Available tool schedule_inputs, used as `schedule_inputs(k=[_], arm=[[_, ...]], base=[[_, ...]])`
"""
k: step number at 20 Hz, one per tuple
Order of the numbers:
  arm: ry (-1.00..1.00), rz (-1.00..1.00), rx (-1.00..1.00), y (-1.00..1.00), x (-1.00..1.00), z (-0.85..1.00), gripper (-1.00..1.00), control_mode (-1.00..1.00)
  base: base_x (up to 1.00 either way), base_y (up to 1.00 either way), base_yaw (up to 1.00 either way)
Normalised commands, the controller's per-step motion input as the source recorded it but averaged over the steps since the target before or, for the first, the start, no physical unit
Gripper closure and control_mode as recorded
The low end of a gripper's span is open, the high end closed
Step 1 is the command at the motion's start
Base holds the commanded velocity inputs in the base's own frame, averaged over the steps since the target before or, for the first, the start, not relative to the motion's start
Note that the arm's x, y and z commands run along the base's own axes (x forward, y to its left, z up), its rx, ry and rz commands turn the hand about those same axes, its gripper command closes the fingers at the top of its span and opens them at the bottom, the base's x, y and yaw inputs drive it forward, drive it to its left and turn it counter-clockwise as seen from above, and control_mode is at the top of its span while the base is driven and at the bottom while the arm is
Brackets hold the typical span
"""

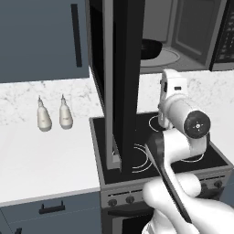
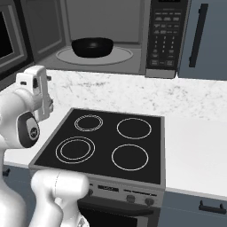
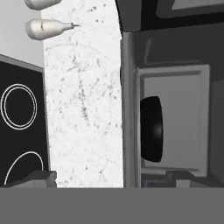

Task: Open the microwave, place the bowl with waffle inside the microwave, then close the microwave door and turn it on.

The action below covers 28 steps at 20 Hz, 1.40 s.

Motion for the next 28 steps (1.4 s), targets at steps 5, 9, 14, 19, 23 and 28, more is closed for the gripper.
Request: schedule_inputs(k=[5,9,14,19,23,28], arm=[[-0.16,-0.06,-0.01,0.35,0.00,-0.17,-1.00,-1.00],[-0.11,-0.04,-0.02,0.39,0.00,-0.17,-1.00,-1.00],[-0.12,-0.03,-0.01,0.23,0.00,-0.31,-1.00,-1.00],[-0.15,-0.02,-0.04,0.20,0.00,-0.40,-1.00,-1.00],[-0.16,-0.01,-0.03,0.10,0.00,-0.40,-1.00,-1.00],[-0.15,-0.01,-0.01,0.05,0.01,-0.35,-1.00,-1.00]], base=[[0.00,0.00,0.00],[0.00,0.00,0.00],[0.00,0.00,0.00],[0.00,0.00,0.00],[0.00,0.00,0.00],[0.00,0.00,0.00]])
